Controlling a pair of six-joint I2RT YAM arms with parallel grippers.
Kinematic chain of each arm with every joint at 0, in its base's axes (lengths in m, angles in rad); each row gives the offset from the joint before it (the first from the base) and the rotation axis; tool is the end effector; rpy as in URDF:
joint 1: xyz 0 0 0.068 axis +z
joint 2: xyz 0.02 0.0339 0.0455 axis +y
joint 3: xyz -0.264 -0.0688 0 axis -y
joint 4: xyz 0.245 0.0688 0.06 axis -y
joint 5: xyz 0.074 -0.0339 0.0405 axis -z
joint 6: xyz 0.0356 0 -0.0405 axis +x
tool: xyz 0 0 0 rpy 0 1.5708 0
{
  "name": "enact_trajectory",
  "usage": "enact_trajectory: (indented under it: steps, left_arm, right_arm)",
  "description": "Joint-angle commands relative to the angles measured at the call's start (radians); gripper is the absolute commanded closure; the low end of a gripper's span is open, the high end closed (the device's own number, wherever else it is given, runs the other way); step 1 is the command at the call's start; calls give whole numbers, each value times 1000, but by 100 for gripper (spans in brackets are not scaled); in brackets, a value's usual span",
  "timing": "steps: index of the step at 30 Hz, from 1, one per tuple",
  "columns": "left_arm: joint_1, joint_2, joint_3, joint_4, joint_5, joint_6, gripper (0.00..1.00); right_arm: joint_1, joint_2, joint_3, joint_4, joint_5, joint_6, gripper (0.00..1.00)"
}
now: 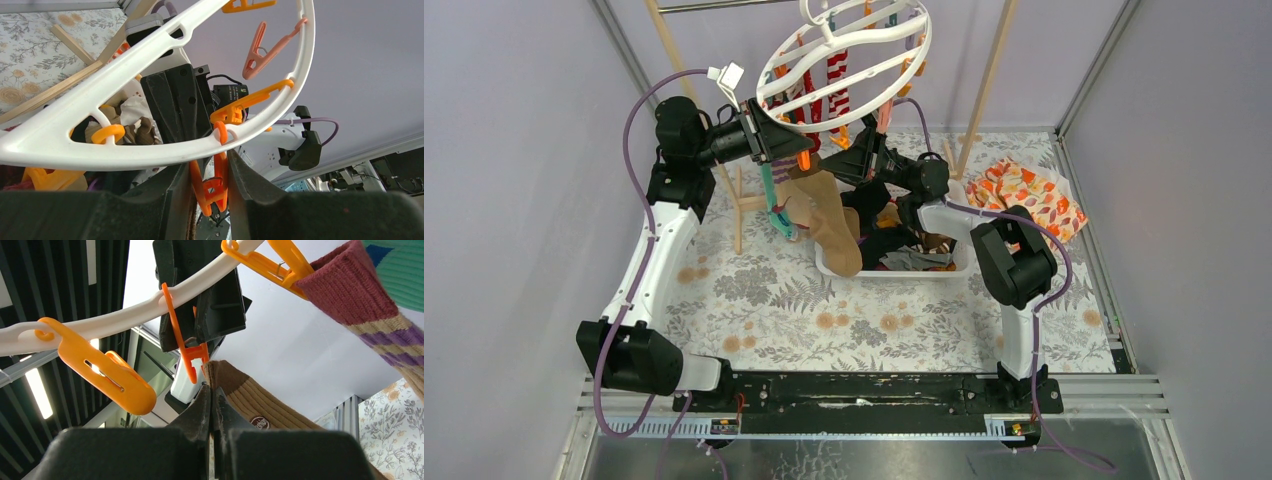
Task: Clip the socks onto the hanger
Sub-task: Clamp the sock onto the hanger.
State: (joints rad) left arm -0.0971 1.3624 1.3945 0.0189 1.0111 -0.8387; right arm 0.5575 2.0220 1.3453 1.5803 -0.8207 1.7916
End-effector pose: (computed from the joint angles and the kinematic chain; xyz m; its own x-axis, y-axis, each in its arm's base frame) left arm 0.2968 -0.0592 0.4444 -0.6309 -0.3353 -0.6997 0.6352 0.2947 -0.7139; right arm 0.3465 0.2467 0.3216 -0.8728 0.2397 -0.4253 -0.4873 -0.4798 0.7296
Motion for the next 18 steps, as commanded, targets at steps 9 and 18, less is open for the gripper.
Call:
enact_trajectory:
  steps: [9,18]
  left_arm:
    - [0,-26,20,64,73,10,100]
    - [0,-24,21,72,69,-4,100]
  right_arm:
    - [10,-105,-22,133,-59,-10,100]
    - [9,-117,-12,133,-90,-9,100]
